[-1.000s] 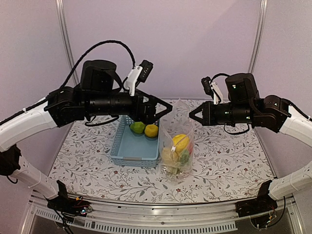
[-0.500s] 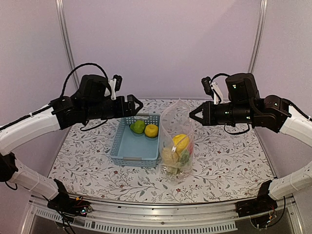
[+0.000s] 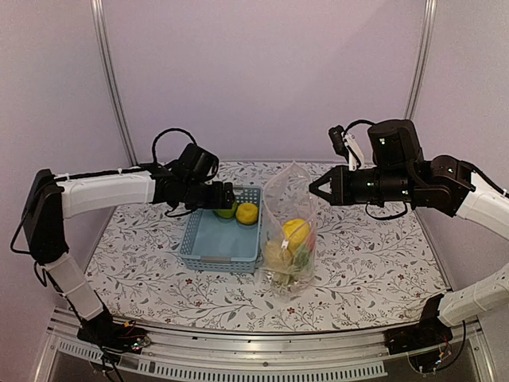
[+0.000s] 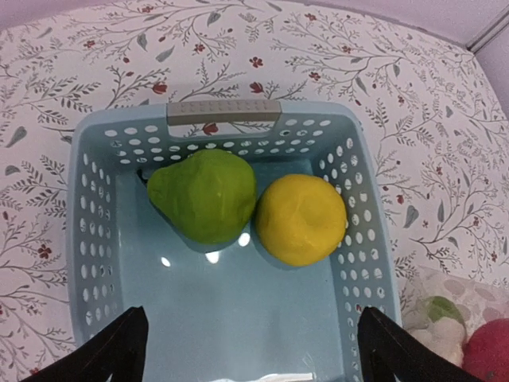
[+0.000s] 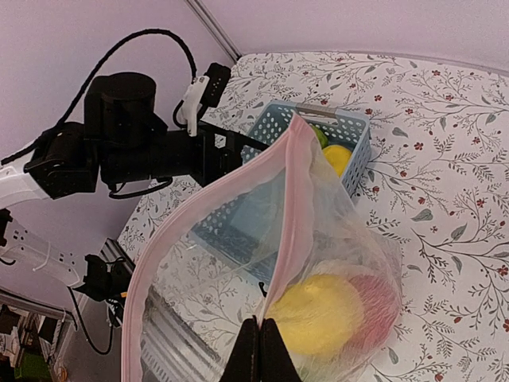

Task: Place the food in the zip-top bag and seal the zipper
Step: Pick up the fake fruit from the bin.

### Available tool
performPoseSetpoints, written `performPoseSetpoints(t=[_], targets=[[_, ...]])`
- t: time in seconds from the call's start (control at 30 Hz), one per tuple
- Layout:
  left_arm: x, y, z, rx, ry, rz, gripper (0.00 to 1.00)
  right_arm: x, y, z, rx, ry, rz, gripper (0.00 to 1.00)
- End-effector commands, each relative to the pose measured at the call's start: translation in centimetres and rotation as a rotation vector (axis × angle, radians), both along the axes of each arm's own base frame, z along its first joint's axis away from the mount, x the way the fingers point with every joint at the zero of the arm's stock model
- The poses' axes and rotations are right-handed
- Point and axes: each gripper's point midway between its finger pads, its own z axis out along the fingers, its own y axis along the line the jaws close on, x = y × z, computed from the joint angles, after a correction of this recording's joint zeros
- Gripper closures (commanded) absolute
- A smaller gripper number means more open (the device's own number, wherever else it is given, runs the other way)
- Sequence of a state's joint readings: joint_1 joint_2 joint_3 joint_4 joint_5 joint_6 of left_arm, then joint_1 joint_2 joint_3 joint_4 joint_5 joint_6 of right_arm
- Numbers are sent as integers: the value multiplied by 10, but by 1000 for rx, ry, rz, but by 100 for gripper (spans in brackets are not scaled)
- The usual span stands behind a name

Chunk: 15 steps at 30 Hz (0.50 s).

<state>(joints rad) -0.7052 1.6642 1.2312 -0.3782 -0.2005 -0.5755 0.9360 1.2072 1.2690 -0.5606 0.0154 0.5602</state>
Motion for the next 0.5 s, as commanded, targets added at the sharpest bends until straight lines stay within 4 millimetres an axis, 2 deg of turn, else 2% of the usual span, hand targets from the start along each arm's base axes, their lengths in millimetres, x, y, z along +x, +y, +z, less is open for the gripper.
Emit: performPoseSetpoints(t=[0.0, 0.3, 0.47], targets=[[36, 13, -14, 112, -52, 31, 8, -4, 0, 13, 28, -22, 11, 100], [70, -1, -41, 136, -24, -11, 9, -3, -1, 14, 18, -28, 8, 100], [85, 2, -59, 166, -2, -8, 14, -3, 1, 14, 18, -28, 17, 100]])
